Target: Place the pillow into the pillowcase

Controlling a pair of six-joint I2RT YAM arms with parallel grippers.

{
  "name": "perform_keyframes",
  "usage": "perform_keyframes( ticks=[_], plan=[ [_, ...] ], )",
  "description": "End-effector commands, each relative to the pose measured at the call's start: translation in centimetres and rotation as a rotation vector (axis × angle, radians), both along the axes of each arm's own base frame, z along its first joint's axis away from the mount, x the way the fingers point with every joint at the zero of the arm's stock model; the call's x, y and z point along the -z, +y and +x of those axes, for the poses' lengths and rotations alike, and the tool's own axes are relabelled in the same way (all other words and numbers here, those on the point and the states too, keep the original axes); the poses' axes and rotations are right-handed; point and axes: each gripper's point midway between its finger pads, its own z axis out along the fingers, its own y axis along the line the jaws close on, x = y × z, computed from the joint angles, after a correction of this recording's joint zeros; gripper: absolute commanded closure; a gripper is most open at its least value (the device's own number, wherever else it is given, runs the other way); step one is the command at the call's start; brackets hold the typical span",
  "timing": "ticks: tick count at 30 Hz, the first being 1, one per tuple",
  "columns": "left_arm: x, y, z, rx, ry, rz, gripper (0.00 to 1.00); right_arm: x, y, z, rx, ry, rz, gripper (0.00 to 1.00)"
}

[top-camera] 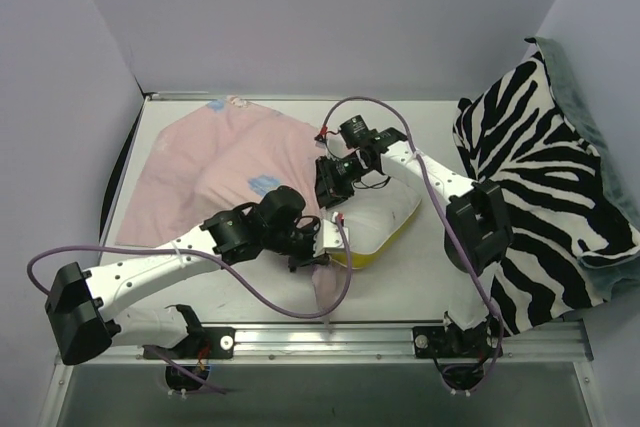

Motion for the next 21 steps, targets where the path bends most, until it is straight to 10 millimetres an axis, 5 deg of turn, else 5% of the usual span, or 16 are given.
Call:
perform_keyframes(
  ticks=[1, 2, 4, 6, 7, 10, 15, 21],
  plan=[
    [0.8, 2.5, -2.3, 0.085, 0.08, 0.017, 1.0, -0.4, 0.8, 4.0, 0.093, 0.002, 0.099, 1.0],
    [1.2, 3.3, -2.0, 0.081, 0.071, 0.033, 1.0, 0.3, 0.6, 4.2, 0.1, 0.004, 0.083, 1.0],
    [2.0, 4.9, -2.1, 0.097, 0.035, 0.079, 0.72, 1.4, 0.8, 3.5, 0.071, 0.033, 0.083, 1.0],
    [1.6, 5.9, -1.0, 0.041, 0.014, 0.087, 0.44, 1.5, 1.2, 2.3, 0.042, 0.066, 0.099, 0.79],
    [0.3, 6.0, -0.4, 0.017, 0.001, 0.058, 0.38, 1.4, 0.9, 1.4, 0.032, 0.064, 0.096, 0.53],
    [-1.6, 6.6, 1.3, -0.082, 0.031, 0.033, 0.28, -1.1, -0.3, 0.9, 0.028, 0.0, 0.13, 0.32],
    [-4.3, 6.0, 9.1, -0.388, 0.027, -0.001, 0.2, -4.0, -8.0, 7.3, 0.249, -0.159, 0.076, 0.18],
    [-3.9, 5.9, 22.2, -0.748, 0.056, 0.039, 0.12, 1.7, -18.6, 13.6, 0.493, -0.277, -0.397, 0.12]
  ],
)
